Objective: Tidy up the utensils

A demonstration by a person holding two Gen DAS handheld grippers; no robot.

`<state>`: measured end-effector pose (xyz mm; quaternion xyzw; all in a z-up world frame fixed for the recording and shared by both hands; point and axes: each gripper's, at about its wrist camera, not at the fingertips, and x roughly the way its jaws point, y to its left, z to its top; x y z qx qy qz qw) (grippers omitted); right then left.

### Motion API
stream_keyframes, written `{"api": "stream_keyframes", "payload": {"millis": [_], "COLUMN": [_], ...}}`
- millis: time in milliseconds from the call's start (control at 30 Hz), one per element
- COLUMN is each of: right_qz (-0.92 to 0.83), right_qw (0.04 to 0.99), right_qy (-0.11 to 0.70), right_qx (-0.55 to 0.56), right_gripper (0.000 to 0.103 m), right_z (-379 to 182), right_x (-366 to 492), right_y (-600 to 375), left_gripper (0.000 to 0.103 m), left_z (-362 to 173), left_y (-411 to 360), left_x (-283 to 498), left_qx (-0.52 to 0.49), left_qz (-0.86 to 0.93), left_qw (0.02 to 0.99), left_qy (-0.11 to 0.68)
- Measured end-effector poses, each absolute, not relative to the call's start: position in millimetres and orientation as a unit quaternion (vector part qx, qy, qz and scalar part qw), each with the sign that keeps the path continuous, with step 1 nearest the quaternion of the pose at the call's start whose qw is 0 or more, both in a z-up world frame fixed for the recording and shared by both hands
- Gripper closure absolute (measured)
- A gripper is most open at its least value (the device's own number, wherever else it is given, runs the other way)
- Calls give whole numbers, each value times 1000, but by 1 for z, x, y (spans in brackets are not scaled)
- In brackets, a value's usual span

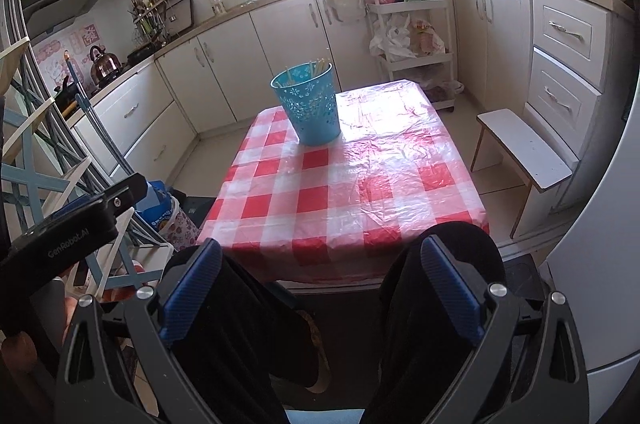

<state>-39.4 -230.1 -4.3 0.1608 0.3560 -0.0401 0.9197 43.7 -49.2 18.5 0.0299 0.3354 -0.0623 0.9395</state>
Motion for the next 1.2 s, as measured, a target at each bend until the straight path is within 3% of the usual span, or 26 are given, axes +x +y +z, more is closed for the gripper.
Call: {"api": "stream_keyframes", "payload": {"millis": [1200], "right_qz": [-30], "right_qw": [924], "right_qy": [351], "right_qx": [150], "right_gripper": [7], "right_z": [3], "right_x": [-49], "right_y": [-217], "left_gripper": [8], "left_z": [26], "left_y": [-38], "left_x": [31], "left_qx": [19], "left_qz": [-52], "left_qw": [939], "left_qy": [338]}}
